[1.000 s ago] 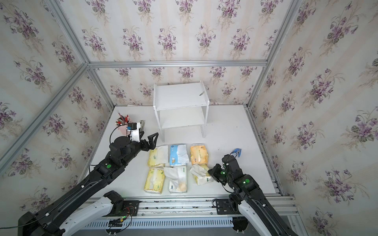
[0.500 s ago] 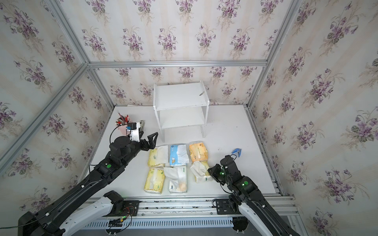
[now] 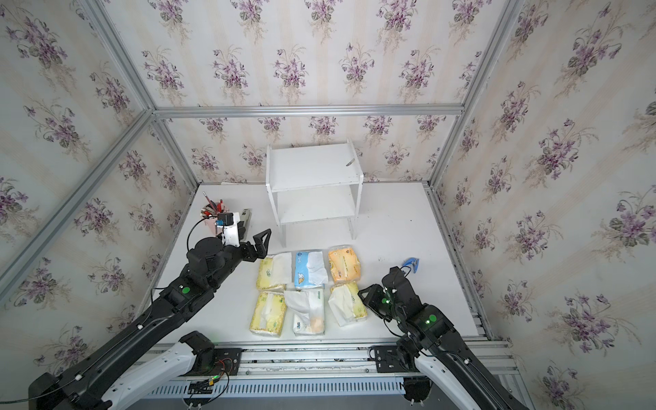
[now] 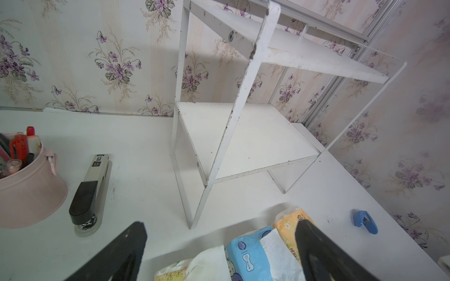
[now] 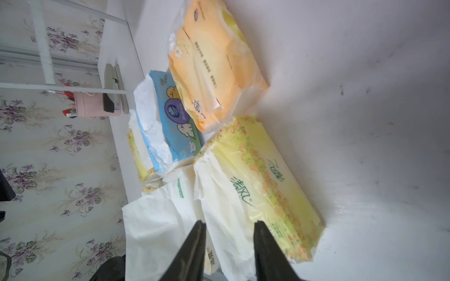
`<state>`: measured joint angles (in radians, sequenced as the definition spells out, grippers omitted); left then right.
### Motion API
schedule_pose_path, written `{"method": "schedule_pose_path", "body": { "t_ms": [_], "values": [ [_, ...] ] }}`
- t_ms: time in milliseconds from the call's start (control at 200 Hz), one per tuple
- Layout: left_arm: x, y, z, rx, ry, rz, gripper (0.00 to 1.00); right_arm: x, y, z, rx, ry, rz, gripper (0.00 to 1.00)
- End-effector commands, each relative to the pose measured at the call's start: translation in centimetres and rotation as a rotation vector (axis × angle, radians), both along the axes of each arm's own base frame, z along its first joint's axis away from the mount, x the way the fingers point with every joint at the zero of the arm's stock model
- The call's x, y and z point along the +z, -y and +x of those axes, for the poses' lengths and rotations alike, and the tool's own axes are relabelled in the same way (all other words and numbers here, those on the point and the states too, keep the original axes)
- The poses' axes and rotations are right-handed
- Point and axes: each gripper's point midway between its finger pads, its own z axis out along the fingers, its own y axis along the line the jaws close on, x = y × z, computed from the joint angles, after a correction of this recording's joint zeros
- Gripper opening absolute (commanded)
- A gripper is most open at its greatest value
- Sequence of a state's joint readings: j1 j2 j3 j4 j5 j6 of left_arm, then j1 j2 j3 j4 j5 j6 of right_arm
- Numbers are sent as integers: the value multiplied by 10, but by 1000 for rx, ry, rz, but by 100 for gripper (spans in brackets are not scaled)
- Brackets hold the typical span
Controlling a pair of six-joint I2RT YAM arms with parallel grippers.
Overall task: Remove the tissue boxes from the shelf
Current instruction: Place the box of tissues at the center of the board.
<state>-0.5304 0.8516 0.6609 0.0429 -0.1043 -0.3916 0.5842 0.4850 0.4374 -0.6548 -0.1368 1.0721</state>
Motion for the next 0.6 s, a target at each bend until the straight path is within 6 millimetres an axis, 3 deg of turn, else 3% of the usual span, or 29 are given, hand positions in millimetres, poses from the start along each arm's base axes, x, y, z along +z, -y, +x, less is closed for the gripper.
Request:
{"method": "schedule_pose_path", "body": {
  "t_ms": [0, 140, 255, 390, 505, 595],
  "values": [
    [3, -9, 1, 42, 6, 25, 99, 20, 17, 19, -36, 124, -120, 37],
    [-2, -28, 3, 124, -27, 51, 99, 63, 20, 51, -24, 328, -229, 41],
    [-13, -55, 8, 239, -88, 69, 99, 97, 21, 78, -12, 520, -331, 49],
    [-31, -98, 11, 386, -146, 39, 99, 131, 29, 104, -37, 745, -472, 70],
    [-41, -135, 11, 515, -136, 7, 99, 147, 31, 122, -1, 902, -627, 89],
    [-47, -158, 11, 598, -109, 3, 99, 154, 59, 143, -61, 939, -745, 98]
  ]
}}
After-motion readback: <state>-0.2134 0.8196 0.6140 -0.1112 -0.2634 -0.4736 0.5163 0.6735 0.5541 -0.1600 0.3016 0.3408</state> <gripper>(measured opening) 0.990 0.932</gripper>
